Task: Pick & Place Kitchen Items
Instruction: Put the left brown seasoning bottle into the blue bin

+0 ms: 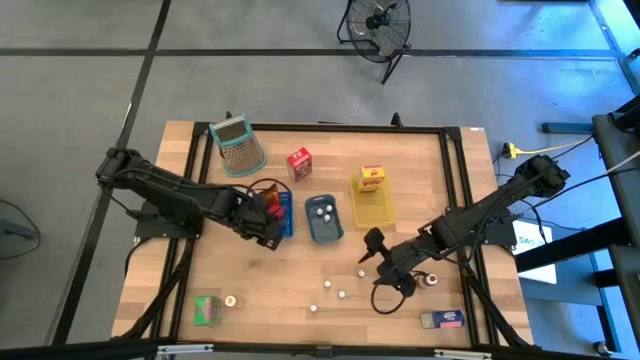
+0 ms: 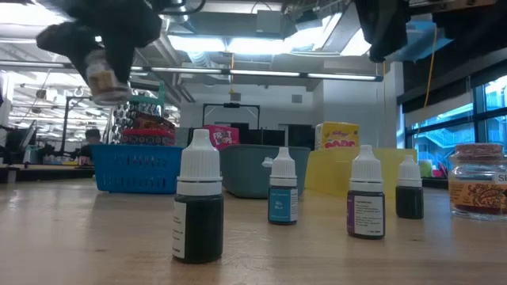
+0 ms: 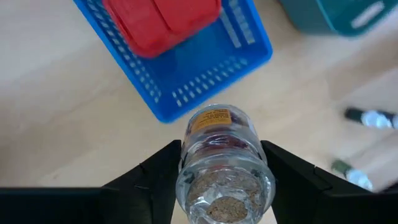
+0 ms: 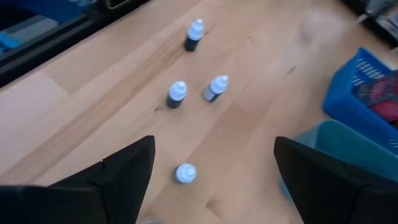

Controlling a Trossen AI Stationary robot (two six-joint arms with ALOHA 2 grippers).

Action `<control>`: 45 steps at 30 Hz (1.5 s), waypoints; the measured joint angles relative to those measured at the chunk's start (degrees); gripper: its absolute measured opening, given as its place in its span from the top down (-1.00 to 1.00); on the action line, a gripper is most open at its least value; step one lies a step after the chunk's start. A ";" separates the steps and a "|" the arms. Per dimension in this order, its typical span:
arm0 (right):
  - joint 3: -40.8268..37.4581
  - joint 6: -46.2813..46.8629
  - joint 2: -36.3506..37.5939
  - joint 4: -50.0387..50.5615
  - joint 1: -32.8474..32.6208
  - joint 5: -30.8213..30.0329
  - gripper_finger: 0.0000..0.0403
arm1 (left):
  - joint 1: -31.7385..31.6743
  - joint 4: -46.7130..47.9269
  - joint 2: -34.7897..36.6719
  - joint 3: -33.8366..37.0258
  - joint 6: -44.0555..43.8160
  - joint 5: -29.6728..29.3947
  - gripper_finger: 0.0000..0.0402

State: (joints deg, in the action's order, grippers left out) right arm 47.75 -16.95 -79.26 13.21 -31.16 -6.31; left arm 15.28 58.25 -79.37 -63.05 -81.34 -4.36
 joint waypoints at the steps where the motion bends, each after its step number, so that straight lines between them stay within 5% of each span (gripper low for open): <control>1: 0.00 0.00 0.00 0.27 0.00 0.75 -0.65 | -0.54 -0.02 -0.35 0.00 0.00 -0.13 0.03; 24: 0.00 0.70 0.00 4.18 -0.13 2.03 -0.65 | -8.29 0.03 -9.12 0.00 3.15 2.39 0.03; 45: 0.00 0.92 0.00 6.40 -3.07 3.08 -0.65 | -8.71 -1.13 -10.00 0.00 -6.60 1.10 0.03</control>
State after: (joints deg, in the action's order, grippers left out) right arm 47.75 -16.03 -79.26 19.61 -34.23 -3.22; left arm 6.57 57.13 -89.36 -63.05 -87.94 -3.26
